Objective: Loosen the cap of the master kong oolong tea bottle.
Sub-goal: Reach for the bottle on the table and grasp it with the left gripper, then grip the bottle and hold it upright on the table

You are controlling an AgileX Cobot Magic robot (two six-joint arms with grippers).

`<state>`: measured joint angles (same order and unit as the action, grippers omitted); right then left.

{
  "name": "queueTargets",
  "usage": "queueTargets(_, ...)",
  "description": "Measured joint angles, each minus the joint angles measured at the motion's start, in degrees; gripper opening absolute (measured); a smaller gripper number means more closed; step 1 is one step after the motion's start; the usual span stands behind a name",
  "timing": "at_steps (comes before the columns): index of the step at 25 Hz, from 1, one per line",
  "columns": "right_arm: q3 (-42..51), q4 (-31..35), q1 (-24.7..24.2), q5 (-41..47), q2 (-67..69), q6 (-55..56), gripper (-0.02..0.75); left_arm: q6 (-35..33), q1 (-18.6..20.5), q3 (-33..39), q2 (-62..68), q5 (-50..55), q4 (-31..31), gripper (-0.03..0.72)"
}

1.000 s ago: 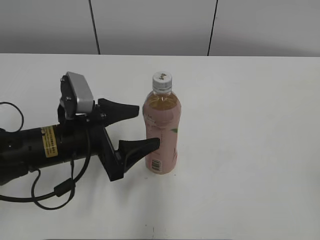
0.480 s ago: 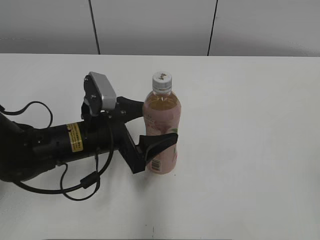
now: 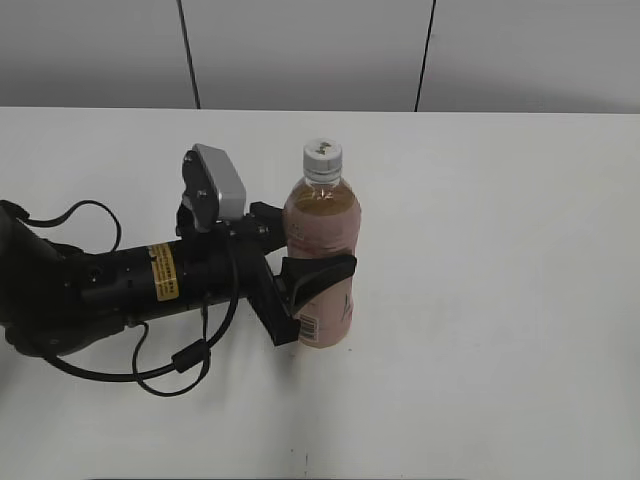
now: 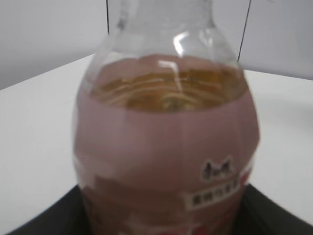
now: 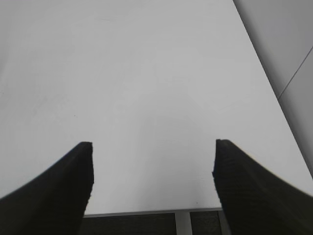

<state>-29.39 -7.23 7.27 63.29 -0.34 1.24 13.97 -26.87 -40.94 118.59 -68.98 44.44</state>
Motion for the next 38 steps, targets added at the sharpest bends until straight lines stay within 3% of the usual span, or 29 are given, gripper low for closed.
queueTargets(9,0.00,0.00,0.00,0.00,0.00,0.00,0.578,0.00,-0.03,0.06,-6.96,3.96,7.30,0.389)
queueTargets(20,0.00,0.00,0.00,0.00,0.00,0.00,0.578,0.00,-8.03,0.06,-7.82,6.93,6.65,0.389)
queueTargets(26,0.00,0.00,0.00,0.00,0.00,0.00,0.578,0.05,-8.13,0.06,-7.41,9.20,4.68,0.389)
queueTargets(38,0.00,0.00,0.00,0.00,0.00,0.00,0.578,0.63,-8.13,0.06,-0.02,0.44,1.16,0.389)
